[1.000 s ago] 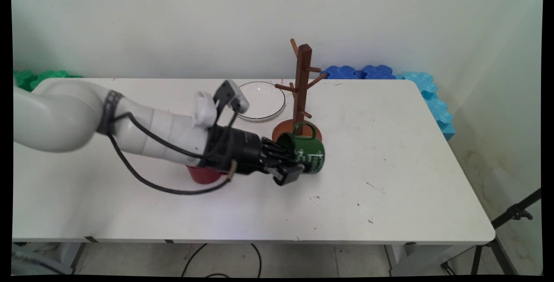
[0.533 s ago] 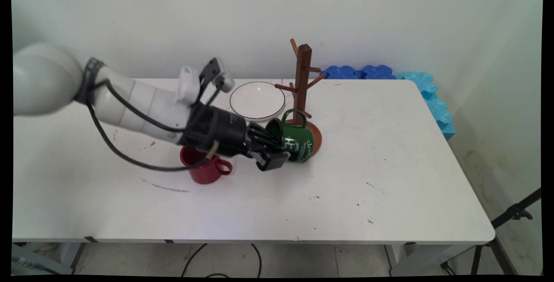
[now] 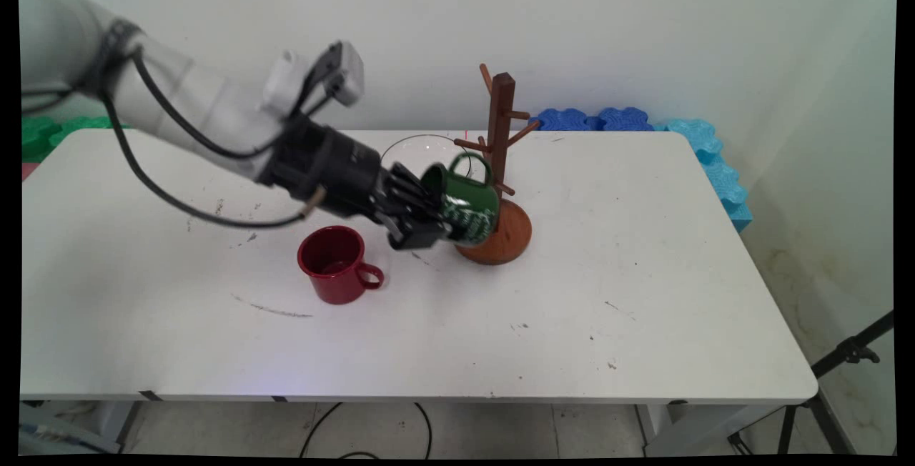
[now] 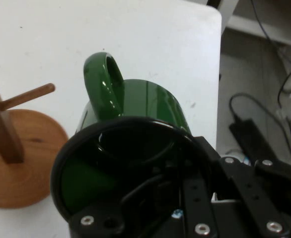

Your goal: Place the picked object on the table

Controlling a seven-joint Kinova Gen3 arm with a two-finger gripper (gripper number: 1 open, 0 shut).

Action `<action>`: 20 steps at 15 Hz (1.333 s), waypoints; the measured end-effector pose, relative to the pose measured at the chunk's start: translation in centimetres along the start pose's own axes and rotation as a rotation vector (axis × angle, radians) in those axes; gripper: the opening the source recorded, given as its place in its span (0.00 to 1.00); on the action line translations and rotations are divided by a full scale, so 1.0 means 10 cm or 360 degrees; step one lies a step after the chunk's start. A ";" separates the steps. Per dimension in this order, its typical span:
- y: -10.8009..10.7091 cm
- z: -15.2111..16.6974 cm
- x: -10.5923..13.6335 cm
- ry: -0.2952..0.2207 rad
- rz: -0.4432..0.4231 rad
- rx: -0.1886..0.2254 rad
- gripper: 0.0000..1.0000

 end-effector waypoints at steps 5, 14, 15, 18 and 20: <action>-0.20 -0.40 0.12 -0.0193 0.0119 0.0076 0.00; -0.74 -0.53 0.23 -0.0552 0.0129 0.0254 0.00; -0.82 -0.50 0.23 -0.0592 0.0131 0.0275 0.00; -1.03 -0.38 0.21 -0.0702 0.0150 0.0332 0.00; -1.14 -0.28 0.20 -0.0765 0.0168 0.0356 0.00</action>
